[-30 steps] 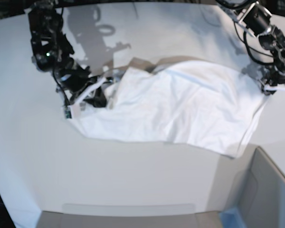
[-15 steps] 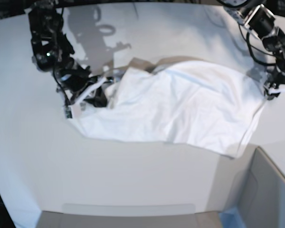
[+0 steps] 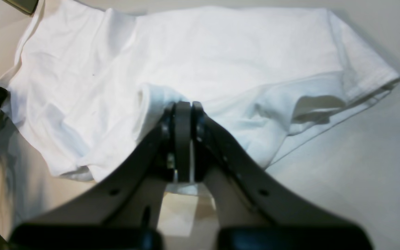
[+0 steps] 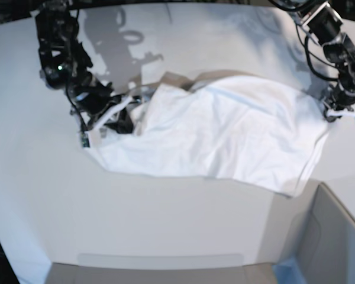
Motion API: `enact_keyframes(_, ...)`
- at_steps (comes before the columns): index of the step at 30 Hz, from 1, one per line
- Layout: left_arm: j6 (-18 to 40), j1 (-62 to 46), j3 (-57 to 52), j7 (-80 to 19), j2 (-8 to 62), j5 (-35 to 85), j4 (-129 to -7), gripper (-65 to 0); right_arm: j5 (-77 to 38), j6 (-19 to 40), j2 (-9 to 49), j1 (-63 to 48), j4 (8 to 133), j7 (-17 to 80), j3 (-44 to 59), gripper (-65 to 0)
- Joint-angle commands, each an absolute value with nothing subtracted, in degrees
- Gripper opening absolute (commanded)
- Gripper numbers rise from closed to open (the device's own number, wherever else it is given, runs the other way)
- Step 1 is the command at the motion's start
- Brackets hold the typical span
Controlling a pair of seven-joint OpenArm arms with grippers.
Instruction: Layout the t-shirt on the table in an organized manner, then fold the t-shirt properly
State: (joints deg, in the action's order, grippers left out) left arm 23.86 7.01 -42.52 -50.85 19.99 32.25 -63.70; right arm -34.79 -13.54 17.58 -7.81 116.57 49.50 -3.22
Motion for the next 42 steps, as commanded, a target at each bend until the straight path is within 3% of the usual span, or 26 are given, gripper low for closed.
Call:
enact_keyframes(1, 23.5, 7.4, -42.1, -54.1, 20.1, 31.0, -63.5, -65.0, -35.2, -13.1, 17.9, -7.2, 117.6, 47.9, -2.9, -65.0)
enact_keyframes(7, 23.6, 8.7, -42.2, -54.4, 20.1, 33.7, -66.6, -65.0, -35.2, -13.1, 17.9, -5.3, 117.8, 42.3, -2.8, -65.0)
enact_keyframes(18, 23.5, 8.7, -43.0, -63.3, 20.4, 57.0, -94.9, -65.0, -35.2, -13.1, 21.1, 4.4, 117.9, 28.9, -2.9, -65.0)
enact_keyframes(23, 23.5, 7.1, -52.8, -63.3, 19.4, 63.3, -103.3, -65.0, -35.3, -13.0, 21.1, 9.2, 118.3, 23.3, -2.9, -65.0)
enact_keyframes(31, 23.4, 4.4, -73.5, -63.3, 19.8, 80.2, -104.3, -65.0, -35.2, -13.0, 25.0, 15.6, 118.3, 6.9, -6.3, -65.0)
enact_keyframes(42, 23.4, 3.7, -85.0, -62.5, 24.7, 85.0, -113.7, -65.0, -35.1, -13.6, 27.1, 20.5, 118.3, -9.6, -8.2, -65.0)
